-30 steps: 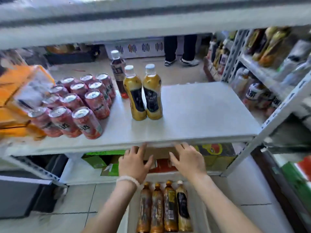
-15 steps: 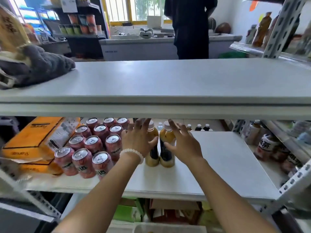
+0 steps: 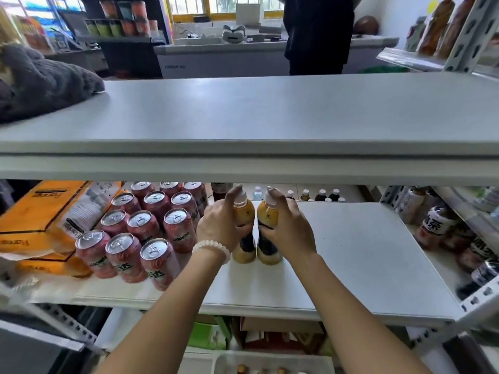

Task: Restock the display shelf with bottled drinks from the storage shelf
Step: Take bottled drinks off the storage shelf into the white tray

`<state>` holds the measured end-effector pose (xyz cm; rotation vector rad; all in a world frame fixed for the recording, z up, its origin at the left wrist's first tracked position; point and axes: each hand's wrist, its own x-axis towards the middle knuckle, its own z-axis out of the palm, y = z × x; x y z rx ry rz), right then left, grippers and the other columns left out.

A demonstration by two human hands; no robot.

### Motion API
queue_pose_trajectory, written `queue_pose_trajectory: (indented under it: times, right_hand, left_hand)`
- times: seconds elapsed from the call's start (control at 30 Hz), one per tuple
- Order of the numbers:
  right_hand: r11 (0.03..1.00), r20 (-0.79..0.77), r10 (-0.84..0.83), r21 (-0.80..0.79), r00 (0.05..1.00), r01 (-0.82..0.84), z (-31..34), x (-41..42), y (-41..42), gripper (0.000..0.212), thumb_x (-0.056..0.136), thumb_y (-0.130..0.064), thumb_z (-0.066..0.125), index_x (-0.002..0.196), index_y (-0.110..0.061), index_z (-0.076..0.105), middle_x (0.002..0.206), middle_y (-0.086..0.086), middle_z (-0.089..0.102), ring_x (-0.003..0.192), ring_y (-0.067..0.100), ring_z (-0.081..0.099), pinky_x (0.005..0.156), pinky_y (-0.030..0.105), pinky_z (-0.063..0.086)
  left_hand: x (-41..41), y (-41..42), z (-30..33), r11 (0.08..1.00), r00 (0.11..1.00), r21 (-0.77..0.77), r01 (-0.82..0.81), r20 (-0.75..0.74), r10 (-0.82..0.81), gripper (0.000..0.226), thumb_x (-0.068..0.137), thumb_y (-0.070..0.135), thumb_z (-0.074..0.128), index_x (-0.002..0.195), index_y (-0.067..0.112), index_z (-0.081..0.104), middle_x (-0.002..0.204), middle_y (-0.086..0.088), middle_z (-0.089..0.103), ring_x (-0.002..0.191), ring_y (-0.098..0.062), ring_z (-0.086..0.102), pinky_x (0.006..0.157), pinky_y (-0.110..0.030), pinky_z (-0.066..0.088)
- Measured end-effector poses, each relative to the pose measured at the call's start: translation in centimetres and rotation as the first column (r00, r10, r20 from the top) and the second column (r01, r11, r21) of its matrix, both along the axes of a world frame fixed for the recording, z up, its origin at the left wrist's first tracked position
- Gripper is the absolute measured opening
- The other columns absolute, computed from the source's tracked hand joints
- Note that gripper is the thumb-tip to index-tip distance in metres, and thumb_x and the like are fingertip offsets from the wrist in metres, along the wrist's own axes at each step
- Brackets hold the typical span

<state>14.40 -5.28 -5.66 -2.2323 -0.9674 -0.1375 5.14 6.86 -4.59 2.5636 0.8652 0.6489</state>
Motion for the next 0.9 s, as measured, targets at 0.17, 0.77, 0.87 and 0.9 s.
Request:
queue_pose_trajectory:
  times: [0.17,0.77,0.87,0.9]
  right_hand:
    - [0.998,-0.074,-0.034,0.052,0.997,0.038,0.3,-1.1,-2.2,0.074,0.076,-0.029,0.074,0.139,-0.032,0.035,0.13,0.01,0.048,0.111,0.033,0.053,0.085,0.036,0.046]
    - [0.992,-0.071,-0.011,0.122,0.997,0.02,-1.3,-13.8,-16.3,0.082,0.071,-0.036,0.076,0.139,-0.042,0.032,0.128,0.004,0.055,0.114,0.027,0.054,0.089,0.034,0.046]
    - [0.997,-0.101,-0.023,0.072,0.995,0.03,-5.1,-16.2,-18.6,0.081,0.071,-0.038,0.075,0.139,-0.043,0.031,0.126,0.004,0.056,0.112,0.027,0.055,0.087,0.034,0.046]
    - [0.998,-0.109,-0.034,0.055,0.994,0.04,-6.5,-16.7,-19.1,0.081,0.071,-0.039,0.074,0.138,-0.044,0.03,0.125,0.003,0.056,0.111,0.027,0.055,0.086,0.034,0.046]
  left_hand:
    - [-1.8,-0.9,-0.8,1.0,0.991,-0.021,0.004,0.136,-0.001,0.076,0.072,0.033,0.077,0.129,0.044,0.028,0.104,-0.017,0.059,0.095,-0.034,0.058,0.081,-0.039,0.048]
    - [-15.8,-11.1,-3.2,0.981,0.931,-0.048,0.19,0.326,-0.165,0.076,0.066,0.035,0.081,0.132,0.031,0.044,0.108,-0.008,0.063,0.094,-0.027,0.06,0.082,-0.041,0.052]
    - [-17.9,-13.9,-6.9,0.971,0.923,-0.047,0.236,0.323,-0.209,0.077,0.068,0.034,0.08,0.135,0.032,0.043,0.106,-0.01,0.061,0.091,-0.026,0.058,0.081,-0.037,0.05]
    - [-18.5,-14.5,-8.2,0.968,0.92,-0.048,0.248,0.325,-0.22,0.078,0.068,0.032,0.08,0.137,0.032,0.042,0.106,-0.01,0.06,0.09,-0.025,0.058,0.079,-0.034,0.049]
